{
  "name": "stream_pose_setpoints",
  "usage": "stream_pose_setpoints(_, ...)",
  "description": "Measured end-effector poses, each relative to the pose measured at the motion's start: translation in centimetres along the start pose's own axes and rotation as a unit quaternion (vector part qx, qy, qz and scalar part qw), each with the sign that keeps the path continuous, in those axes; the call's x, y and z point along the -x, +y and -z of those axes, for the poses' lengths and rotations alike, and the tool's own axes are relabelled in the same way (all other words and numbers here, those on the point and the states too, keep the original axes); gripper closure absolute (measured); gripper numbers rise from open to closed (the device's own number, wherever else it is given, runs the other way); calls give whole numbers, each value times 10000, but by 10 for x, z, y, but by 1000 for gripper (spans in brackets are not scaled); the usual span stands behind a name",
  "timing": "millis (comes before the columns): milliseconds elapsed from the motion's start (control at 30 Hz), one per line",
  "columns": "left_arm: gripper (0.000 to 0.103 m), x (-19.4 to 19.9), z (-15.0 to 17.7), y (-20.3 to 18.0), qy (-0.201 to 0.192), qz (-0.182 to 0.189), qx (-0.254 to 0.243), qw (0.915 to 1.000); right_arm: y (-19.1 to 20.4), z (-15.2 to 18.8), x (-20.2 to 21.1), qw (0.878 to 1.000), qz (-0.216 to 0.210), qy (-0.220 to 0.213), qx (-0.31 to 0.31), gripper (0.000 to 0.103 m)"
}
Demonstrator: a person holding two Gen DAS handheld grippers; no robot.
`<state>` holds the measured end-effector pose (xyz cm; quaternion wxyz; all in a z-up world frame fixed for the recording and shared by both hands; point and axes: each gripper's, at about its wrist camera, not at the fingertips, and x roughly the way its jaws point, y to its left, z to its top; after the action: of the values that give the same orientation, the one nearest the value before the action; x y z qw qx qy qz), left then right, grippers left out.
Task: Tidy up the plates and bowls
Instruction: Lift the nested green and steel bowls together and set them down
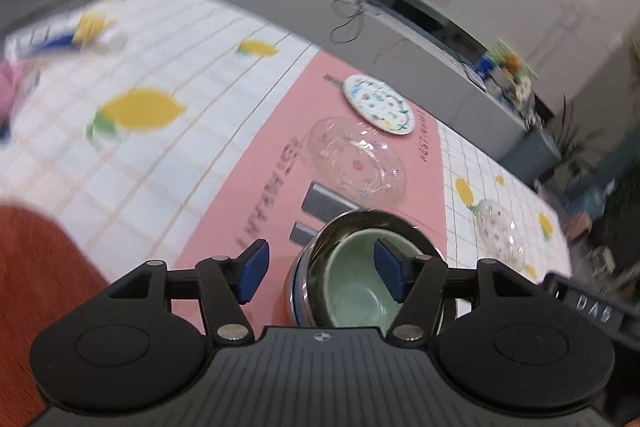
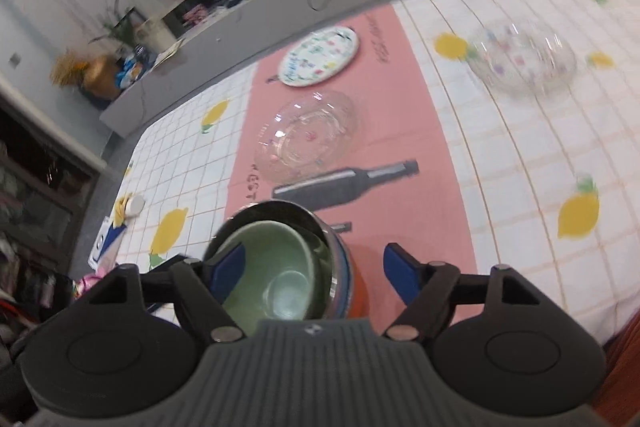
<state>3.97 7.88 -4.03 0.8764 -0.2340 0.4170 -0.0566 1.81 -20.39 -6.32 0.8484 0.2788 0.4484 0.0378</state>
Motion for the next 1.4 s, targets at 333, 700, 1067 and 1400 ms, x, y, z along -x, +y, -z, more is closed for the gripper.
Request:
stream_pose_setpoints(333,37,-29,14,29,492,326,797,9951,-28,11,-37,9910,-573,667,-1005,36)
stream_pose_setpoints(700,64,-33,9,22,557,73,506,9971,-20,9,-50,9930,-430,702,-849,58)
stream_pose_setpoints(1067,68,-39,-30,48,272,-340,680,9967,24,-4,-90,9930,-524,893,-560,58)
stream_pose_setpoints(1400,64,-38,-36,55,147,-310,676,9971,37,-6,-98,9929,-650,942,-334,50)
